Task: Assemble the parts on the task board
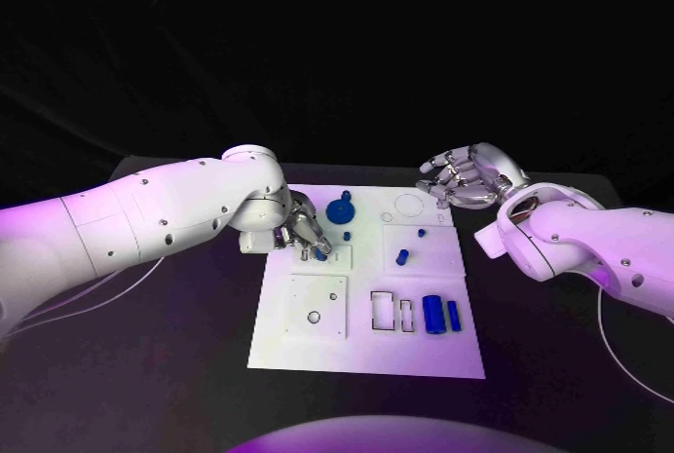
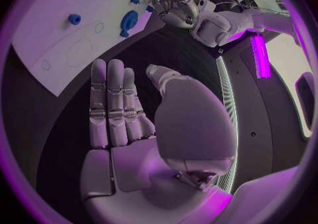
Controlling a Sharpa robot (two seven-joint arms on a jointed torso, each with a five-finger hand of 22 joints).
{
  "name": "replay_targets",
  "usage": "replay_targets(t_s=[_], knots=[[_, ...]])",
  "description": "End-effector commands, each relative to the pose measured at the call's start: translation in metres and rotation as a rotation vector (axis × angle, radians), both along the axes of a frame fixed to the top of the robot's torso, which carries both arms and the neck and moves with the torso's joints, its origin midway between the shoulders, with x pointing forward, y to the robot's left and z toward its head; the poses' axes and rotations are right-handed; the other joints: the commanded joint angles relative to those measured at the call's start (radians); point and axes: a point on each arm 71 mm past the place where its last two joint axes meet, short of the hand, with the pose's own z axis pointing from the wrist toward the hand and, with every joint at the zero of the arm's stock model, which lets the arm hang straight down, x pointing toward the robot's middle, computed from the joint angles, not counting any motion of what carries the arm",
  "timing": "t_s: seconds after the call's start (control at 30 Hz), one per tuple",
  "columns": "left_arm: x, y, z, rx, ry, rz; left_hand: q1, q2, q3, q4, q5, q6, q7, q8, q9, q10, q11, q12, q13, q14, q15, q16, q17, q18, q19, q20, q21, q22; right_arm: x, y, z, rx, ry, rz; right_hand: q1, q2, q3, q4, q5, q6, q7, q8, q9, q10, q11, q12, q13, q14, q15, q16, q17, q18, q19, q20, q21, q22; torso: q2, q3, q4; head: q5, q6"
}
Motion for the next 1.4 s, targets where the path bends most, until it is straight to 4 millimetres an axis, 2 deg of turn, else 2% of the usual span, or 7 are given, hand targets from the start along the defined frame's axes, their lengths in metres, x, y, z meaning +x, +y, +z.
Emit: replay_targets(t_s=[0.03,0.43,0.93,1.2,1.4], knots=[[-0.005,-0.003,-0.004,0.013,0.044,-0.043,0.007,0.004,0.230,-0.235,0.005,0.016,-0.009,0.005,0.001,0.009,0.001,0.005,0.000,0.106,-0.008,0.004,0.264,-0.014,0.066,-0.005,0.000,0.218,-0.001,0.002,0.000,-0.008,-0.003,0.020,-0.011,-0.002,0.005,-0.002,0.006,0.005,0.000,0.006,0.002,-0.002,-0.003,-0.005,-0.001,0.006,0.004,-0.006,0.001,0.004,0.006,-0.002,-0.004,-0.001,-0.001,0.0000,-0.0002,0.000,-0.001],[-0.003,-0.005,-0.002,0.014,0.029,-0.037,0.007,0.003,0.229,-0.236,0.011,0.018,-0.009,0.004,0.003,0.010,0.001,0.007,0.002,0.106,-0.008,0.004,0.264,-0.014,0.067,-0.006,0.001,0.219,-0.001,0.002,0.000,-0.008,-0.004,0.021,-0.012,-0.003,0.006,-0.003,0.006,0.004,0.000,0.006,0.002,-0.002,-0.003,-0.007,-0.004,0.005,0.004,-0.010,0.002,0.004,0.006,-0.002,-0.005,-0.003,0.000,-0.0005,0.0009,-0.003,0.000],[0.001,-0.011,-0.003,0.031,0.008,-0.035,0.006,0.005,0.227,-0.235,0.010,0.019,-0.009,0.003,0.005,0.012,0.001,0.007,0.001,0.106,-0.008,0.004,0.264,-0.014,0.067,-0.006,0.001,0.219,-0.002,0.003,0.001,-0.012,-0.009,0.026,-0.012,-0.004,0.006,-0.003,0.006,0.004,0.000,0.006,0.002,-0.002,-0.003,-0.008,-0.004,0.005,0.004,-0.010,0.003,0.004,0.006,-0.002,-0.006,-0.003,-0.001,0.0006,0.0009,-0.004,-0.003],[0.003,-0.013,-0.003,0.036,0.000,-0.030,0.002,0.013,0.223,-0.231,-0.006,0.015,-0.008,-0.002,0.009,0.012,0.001,0.003,-0.002,0.106,-0.008,0.004,0.264,-0.014,0.067,-0.006,0.001,0.219,-0.002,0.003,0.001,-0.012,-0.010,0.026,-0.011,-0.004,0.006,-0.004,0.006,0.004,0.001,0.006,0.002,-0.002,-0.002,-0.009,-0.006,0.005,0.004,-0.012,0.003,0.004,0.006,-0.002,-0.007,-0.004,-0.002,0.0005,-0.0004,-0.004,-0.001],[0.004,-0.013,-0.004,0.040,0.001,-0.031,-0.008,0.023,0.220,-0.227,-0.044,0.010,-0.008,-0.013,0.015,0.011,0.002,-0.001,-0.004,0.106,-0.007,0.004,0.264,-0.014,0.066,-0.005,-0.001,0.219,-0.002,0.003,0.001,-0.013,-0.009,0.026,-0.011,-0.005,0.006,-0.005,0.006,0.004,0.001,0.006,0.002,-0.003,-0.002,-0.010,-0.007,0.005,0.004,-0.014,0.004,0.004,0.006,-0.001,-0.007,-0.005,-0.002,0.0010,0.0004,-0.005,-0.001]])
